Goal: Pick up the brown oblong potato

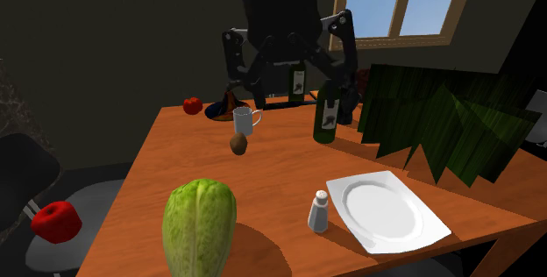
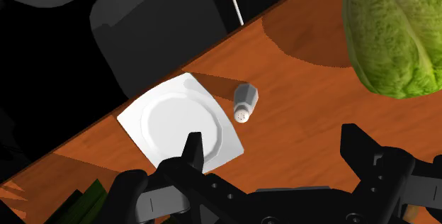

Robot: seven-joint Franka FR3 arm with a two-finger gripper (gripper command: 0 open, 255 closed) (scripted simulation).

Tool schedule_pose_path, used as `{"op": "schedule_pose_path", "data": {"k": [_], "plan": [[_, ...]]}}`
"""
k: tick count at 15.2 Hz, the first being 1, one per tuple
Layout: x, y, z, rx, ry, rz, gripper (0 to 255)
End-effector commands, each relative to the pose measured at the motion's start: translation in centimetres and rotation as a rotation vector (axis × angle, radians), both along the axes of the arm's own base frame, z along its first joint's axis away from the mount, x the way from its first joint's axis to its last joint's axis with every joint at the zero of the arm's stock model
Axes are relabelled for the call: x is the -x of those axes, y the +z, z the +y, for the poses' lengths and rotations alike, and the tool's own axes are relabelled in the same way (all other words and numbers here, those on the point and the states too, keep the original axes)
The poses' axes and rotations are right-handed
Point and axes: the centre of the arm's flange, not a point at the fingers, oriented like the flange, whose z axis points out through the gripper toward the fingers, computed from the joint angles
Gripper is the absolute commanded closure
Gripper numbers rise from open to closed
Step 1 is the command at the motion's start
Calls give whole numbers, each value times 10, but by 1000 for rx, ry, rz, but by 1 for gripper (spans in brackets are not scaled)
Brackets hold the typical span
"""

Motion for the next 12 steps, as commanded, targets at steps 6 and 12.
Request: {"op": "schedule_pose_path", "data": {"k": [6, 12], "plan": [[-40, -38, 34, -5, 26, 0, 0], [-88, -83, 77, -10, 58, 0, 0]]}}
